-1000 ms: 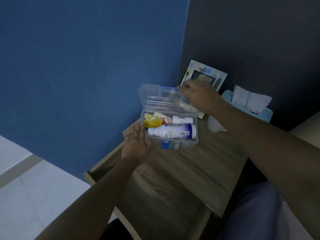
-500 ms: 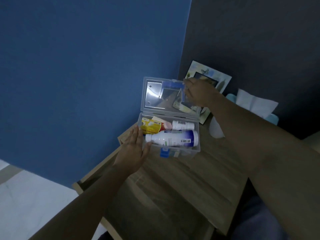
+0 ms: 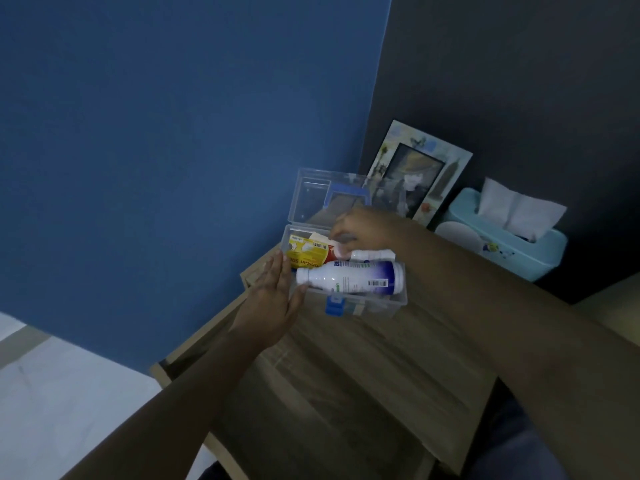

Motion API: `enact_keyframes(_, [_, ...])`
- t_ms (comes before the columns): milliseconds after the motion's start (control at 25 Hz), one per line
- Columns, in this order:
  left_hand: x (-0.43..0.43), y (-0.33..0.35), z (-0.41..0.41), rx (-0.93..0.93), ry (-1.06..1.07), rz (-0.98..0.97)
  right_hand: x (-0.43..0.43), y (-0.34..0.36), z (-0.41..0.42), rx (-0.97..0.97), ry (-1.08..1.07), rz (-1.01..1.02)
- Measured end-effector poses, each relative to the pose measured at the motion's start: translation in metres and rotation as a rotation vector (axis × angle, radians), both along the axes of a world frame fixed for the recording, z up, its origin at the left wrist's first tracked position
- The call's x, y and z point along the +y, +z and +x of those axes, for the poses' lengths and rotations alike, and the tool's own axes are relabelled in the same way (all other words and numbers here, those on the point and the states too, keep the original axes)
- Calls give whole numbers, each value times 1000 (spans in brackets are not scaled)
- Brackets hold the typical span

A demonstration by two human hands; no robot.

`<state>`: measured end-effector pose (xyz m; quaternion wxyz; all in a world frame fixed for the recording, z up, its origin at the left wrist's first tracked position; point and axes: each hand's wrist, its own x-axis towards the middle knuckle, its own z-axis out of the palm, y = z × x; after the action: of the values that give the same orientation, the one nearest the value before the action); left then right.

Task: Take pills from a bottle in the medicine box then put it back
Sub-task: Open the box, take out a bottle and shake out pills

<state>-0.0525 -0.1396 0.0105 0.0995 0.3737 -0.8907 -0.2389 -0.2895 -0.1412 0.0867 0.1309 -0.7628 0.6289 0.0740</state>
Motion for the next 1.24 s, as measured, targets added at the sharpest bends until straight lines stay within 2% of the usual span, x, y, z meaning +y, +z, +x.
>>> enact_keyframes(160, [0, -1, 0, 4, 2, -10, -8, -9, 6, 98, 26, 87])
enact_keyframes(360, [1, -2, 0, 20, 4, -21, -10, -17, 7, 107, -1, 70])
enact_keyframes(680, [2, -3, 0, 22, -1, -36, -12, -15, 3, -24, -24, -9])
enact_keyframes(760, [1, -3, 0, 10, -12, -35, -7, -12, 1, -194, -115, -95])
enact_keyframes(920, [-3, 6, -1, 17, 8, 90, 17, -1, 8, -653, -448, -275])
enact_keyframes(1000, [-2, 19, -3, 98, 40, 85, 34, 2, 14, -845, -590, -213])
enact_keyframes(1080, [4, 38, -4, 218, 44, 0, 54, 7, 22, -1093, -687, -97])
enact_keyframes(1160, [14, 59, -2, 345, 12, -98, 74, 12, 30, -1205, -720, -68])
enact_keyframes(1240, [30, 81, 1, 449, -32, -114, 95, 24, 40, -1268, -725, -83])
